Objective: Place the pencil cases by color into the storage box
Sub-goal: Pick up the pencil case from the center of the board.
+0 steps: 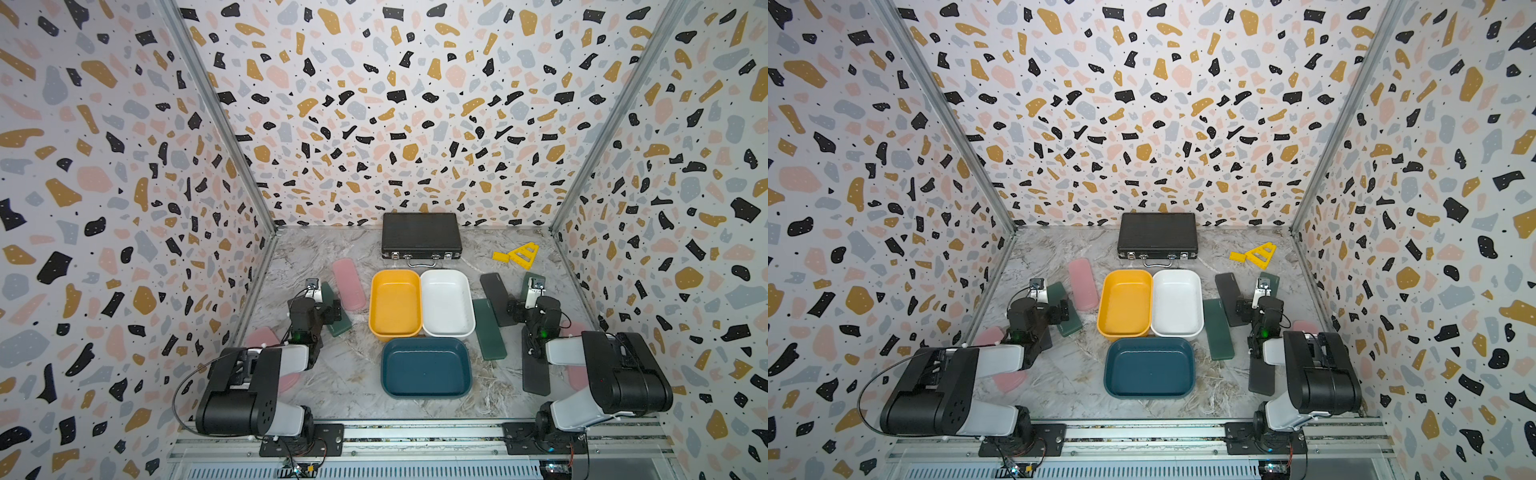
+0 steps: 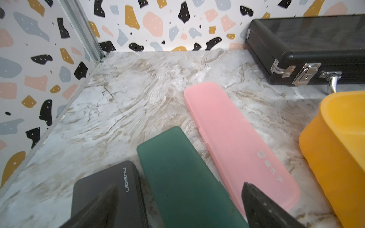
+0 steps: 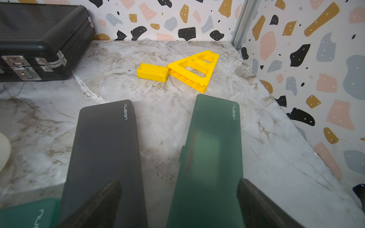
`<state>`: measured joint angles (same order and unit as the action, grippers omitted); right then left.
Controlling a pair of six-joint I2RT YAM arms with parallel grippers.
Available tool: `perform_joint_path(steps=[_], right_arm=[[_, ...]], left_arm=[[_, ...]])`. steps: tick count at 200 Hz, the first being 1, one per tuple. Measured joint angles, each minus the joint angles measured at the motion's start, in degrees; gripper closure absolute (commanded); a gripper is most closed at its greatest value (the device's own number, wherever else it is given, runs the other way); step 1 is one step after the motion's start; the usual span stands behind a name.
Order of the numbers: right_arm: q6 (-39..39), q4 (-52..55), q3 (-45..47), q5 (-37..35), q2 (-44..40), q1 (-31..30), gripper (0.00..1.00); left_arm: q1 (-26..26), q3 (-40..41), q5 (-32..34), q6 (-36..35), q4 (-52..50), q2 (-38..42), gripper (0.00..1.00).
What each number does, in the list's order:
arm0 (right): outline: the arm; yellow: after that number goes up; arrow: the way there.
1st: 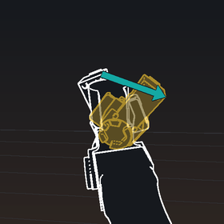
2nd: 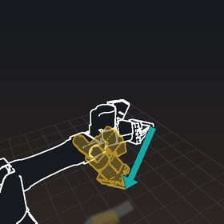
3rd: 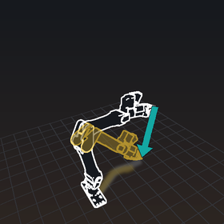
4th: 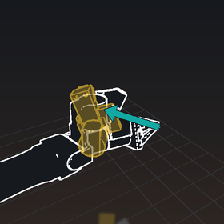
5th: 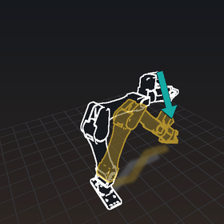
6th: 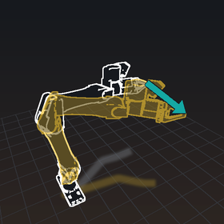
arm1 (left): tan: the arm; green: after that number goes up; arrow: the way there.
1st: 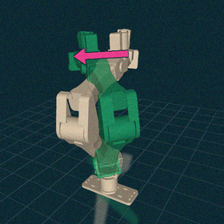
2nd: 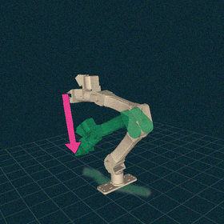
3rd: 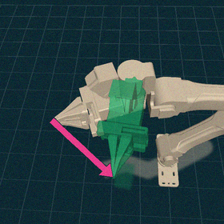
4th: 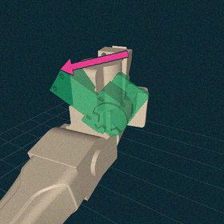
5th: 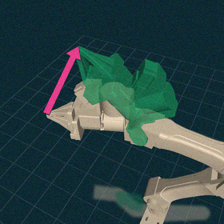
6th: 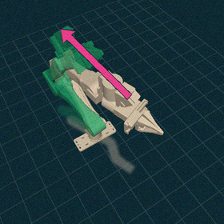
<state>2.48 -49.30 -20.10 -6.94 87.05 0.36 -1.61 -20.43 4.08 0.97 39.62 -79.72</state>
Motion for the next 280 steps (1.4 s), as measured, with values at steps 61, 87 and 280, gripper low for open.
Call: perform_joint_path(steps=[61, 87, 280], right_arm=[[1.9, 34.93, -21.77, 0.81, -9.2, 0.0, 0.04], [2.67, 51.65, -32.83, 4.66, -9.14, 0.0, 0.05], [-3.21, 101.18, -71.38, 11.96, 22.23, -5.11, 0.0]], left_arm=[[0.07, -25.2, 7.89, 9.18, -30.1, 8.46, 0.0], [0.07, -35.34, 7.58, 12.26, -43.47, 7.37, 0.0], [0.07, -49.79, -1.68, 22.49, -81.7, 9.01, 0.0]])
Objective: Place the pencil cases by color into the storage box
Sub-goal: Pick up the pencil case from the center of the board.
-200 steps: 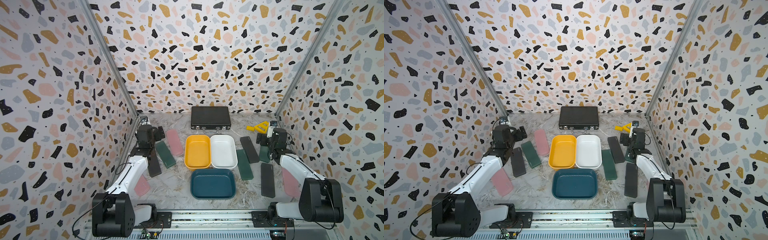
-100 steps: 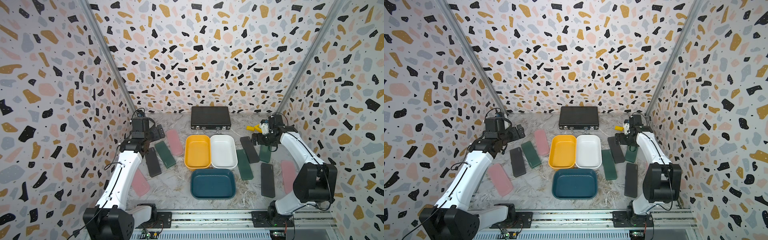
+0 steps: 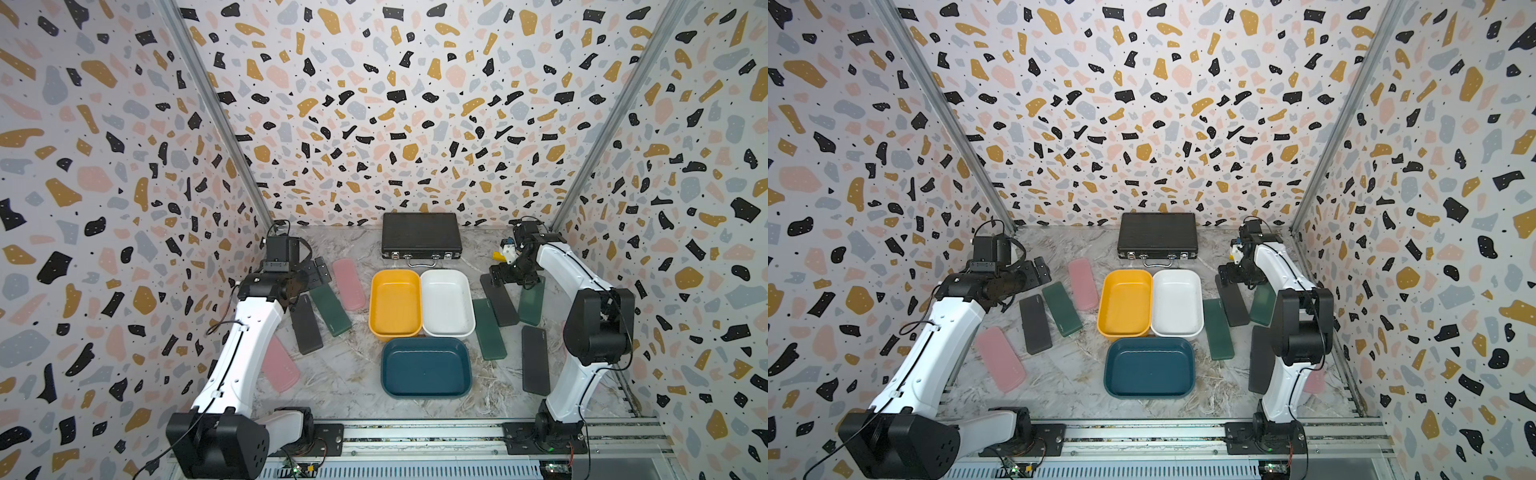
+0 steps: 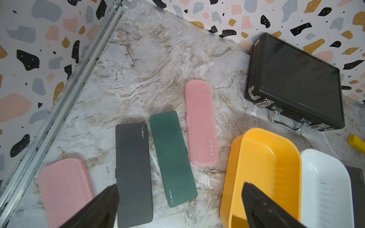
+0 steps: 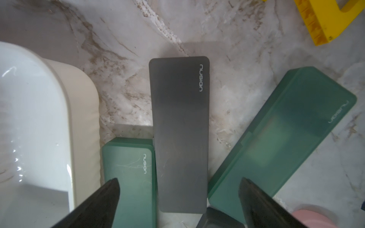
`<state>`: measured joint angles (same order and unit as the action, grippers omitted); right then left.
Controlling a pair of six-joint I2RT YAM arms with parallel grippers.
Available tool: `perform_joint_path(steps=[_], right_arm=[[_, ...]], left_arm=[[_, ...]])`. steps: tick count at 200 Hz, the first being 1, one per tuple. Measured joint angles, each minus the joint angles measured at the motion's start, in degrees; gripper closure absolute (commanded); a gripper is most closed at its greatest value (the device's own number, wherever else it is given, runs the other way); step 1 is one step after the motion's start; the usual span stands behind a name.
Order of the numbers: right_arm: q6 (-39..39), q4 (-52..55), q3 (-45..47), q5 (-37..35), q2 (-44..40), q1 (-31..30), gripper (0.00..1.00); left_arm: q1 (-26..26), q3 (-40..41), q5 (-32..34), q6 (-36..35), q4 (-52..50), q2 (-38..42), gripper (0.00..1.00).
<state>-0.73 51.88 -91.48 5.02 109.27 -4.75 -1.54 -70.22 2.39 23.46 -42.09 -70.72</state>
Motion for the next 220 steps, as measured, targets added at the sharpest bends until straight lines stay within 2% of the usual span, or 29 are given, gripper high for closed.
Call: perform_joint_path(steps=[98, 146, 220], right_arm=[[-1.16, -1.77, -7.13, -1.86, 11.93, -1.29, 0.0], [-1.18, -2.67, -7.8, -2.29, 13.57, -1.84, 0.0], [-0.66, -5.57, -7.32, -4.9, 15.58, -2.4, 0.07]], left_arm=[[0.0, 0.24, -0.2, -0.15, 0.15, -0.57, 0.0], [0.0, 0.24, -0.07, -0.31, 0.2, -1.2, 0.0], [0.0, 1.36, 0.15, -0.35, 1.11, -1.64, 0.0]])
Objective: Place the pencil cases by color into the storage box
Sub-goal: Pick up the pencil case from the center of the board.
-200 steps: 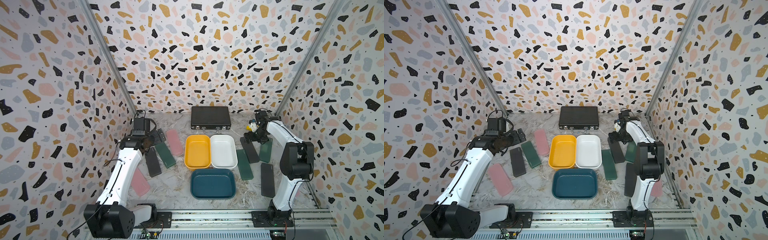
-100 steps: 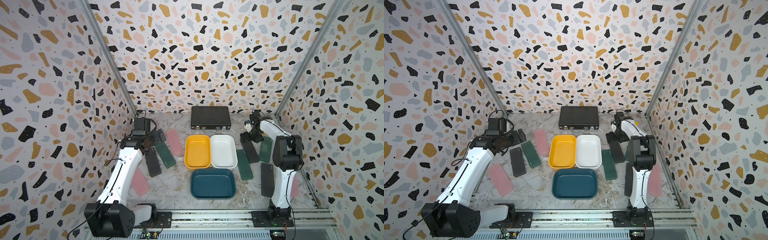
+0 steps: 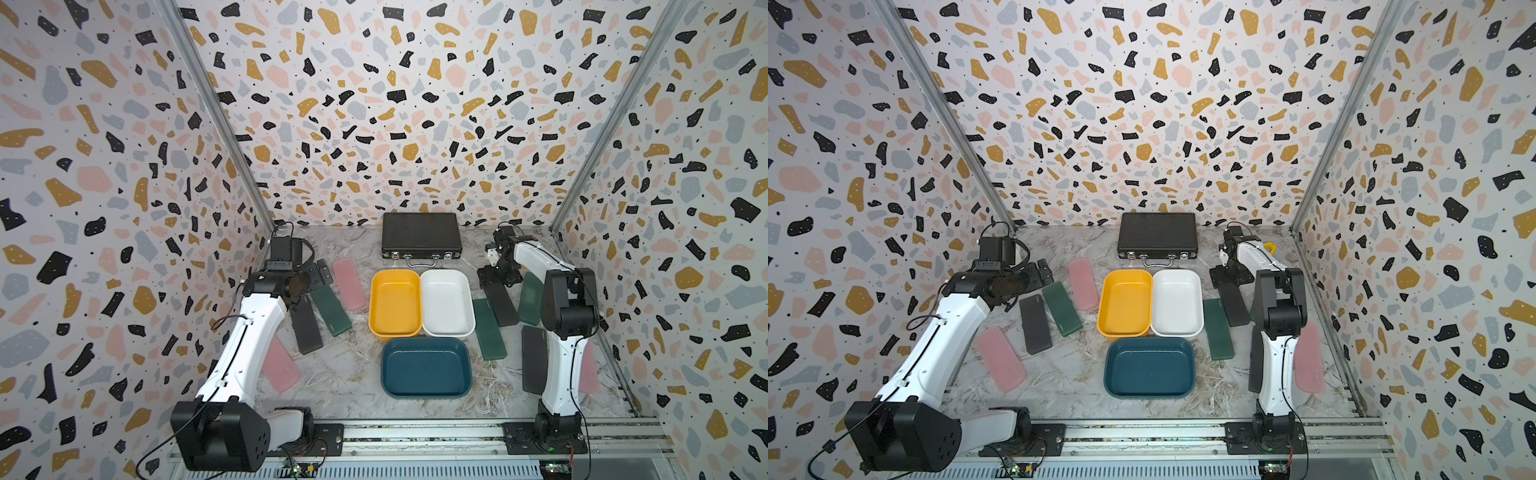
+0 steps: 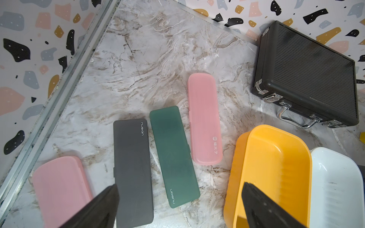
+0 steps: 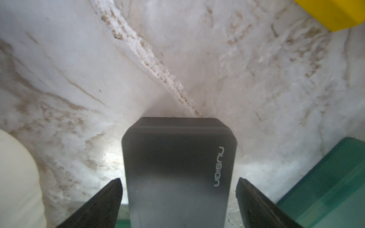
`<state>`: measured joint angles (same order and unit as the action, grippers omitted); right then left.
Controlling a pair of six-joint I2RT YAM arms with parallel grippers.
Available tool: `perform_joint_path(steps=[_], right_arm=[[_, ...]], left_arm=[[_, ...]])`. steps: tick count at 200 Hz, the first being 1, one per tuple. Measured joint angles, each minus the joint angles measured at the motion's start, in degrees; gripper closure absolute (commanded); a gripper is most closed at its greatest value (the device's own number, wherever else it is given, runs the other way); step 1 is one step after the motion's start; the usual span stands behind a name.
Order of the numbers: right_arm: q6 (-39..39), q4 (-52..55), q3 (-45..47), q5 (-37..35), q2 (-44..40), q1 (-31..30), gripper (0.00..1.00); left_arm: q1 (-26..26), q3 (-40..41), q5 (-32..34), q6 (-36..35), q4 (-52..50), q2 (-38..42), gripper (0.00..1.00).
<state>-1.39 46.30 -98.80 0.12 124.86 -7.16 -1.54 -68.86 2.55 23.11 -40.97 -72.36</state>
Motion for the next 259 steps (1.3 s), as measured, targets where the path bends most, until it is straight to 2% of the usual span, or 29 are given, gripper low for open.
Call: perform_joint_path(steps=[30, 67, 127, 223, 259], right_arm=[[0.02, -0.81, 0.61, -1.09, 0.57, 0.02, 0.12], [0.09, -1.62, 1.31, -1.25, 0.59, 0.02, 0.26], [0.42, -1.92, 1.53, -1.44, 0.55, 0.0, 0.41], [-0.17, 2.1, -0.76, -4.24, 0.31, -0.24, 0.45], [0.94, 5.57, -2.25, -4.94, -2.56, -0.24, 0.45]], left_arm=[[0.0, 0.22, 0.04, -0.09, 0.35, -0.37, 0.0], [0.0, 0.39, 0.11, -0.17, 0.5, -0.46, 0.0], [0.0, 0.74, 0.39, -0.17, 0.83, -0.61, 0.0], [0.0, 1.64, -0.17, -0.68, 3.1, -0.63, 0.0], [0.0, 1.77, -0.57, -1.44, 3.82, -0.59, 0.0]])
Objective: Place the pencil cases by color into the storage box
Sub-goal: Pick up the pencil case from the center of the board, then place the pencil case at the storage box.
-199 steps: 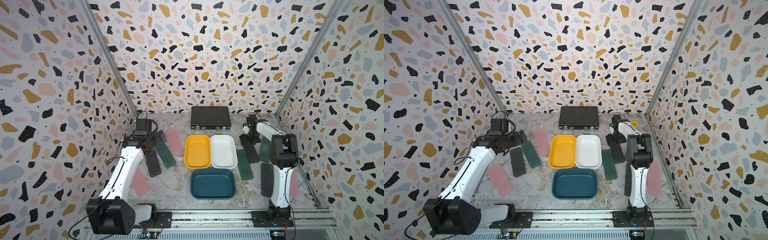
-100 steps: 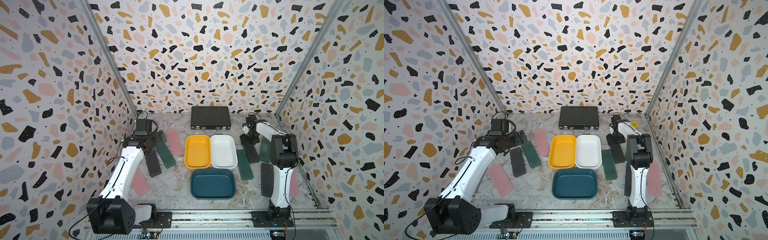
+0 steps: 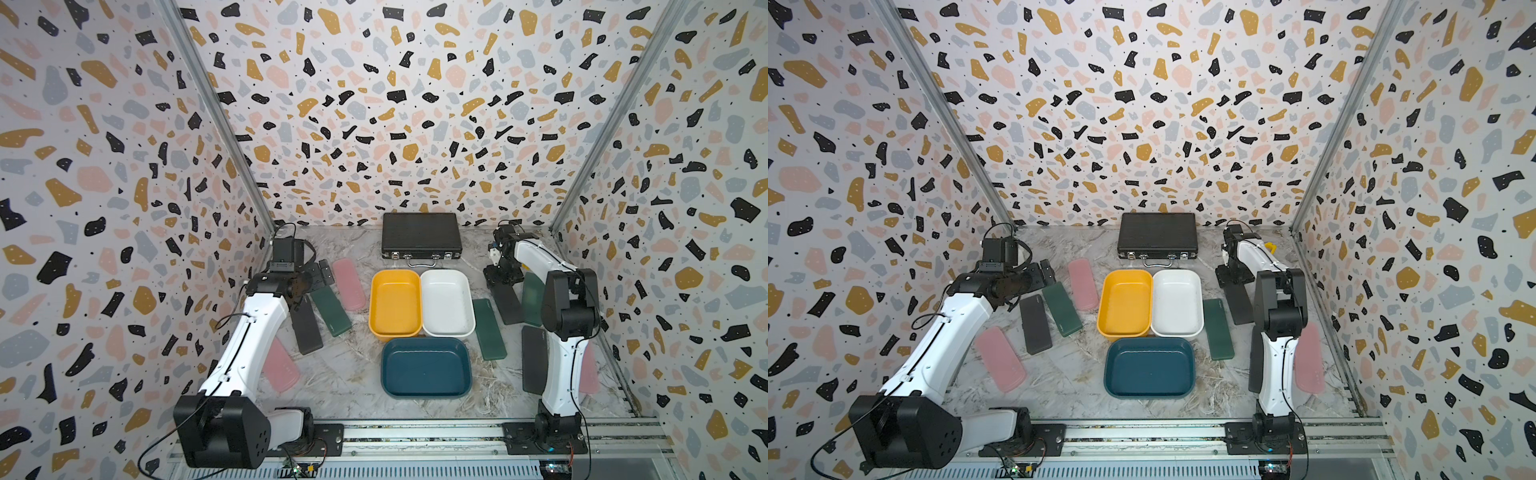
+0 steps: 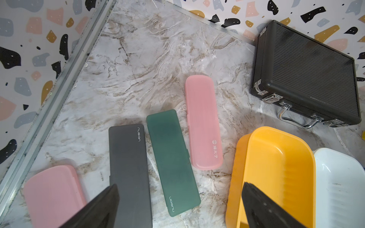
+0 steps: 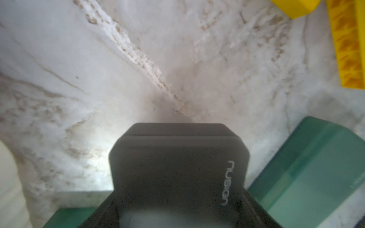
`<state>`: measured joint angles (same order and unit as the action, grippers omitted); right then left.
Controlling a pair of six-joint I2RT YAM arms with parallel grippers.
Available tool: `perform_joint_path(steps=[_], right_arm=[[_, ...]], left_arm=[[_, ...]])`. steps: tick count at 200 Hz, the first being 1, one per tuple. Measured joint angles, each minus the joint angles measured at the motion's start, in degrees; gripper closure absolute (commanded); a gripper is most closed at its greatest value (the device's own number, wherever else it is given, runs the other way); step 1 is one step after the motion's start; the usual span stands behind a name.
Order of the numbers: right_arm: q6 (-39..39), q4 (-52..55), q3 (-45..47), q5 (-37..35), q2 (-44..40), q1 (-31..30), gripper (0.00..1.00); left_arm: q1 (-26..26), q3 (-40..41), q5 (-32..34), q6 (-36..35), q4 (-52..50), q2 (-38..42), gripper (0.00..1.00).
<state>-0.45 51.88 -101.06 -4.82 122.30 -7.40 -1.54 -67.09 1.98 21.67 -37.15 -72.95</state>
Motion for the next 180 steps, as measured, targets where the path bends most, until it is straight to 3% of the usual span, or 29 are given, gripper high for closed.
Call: perform_joint_path(steps=[92, 180], right_arm=[[8.76, 7.26, 1.53, 1.49, -15.04, -0.83, 0.46], [19.52, 8.22, 4.46, 1.11, -18.4, -12.37, 0.46]], left_arm=[[0.0, -0.17, -0.44, 0.04, -1.81, 0.13, 0.0], [0.0, -1.6, -1.53, 0.24, -4.42, -1.27, 0.0]])
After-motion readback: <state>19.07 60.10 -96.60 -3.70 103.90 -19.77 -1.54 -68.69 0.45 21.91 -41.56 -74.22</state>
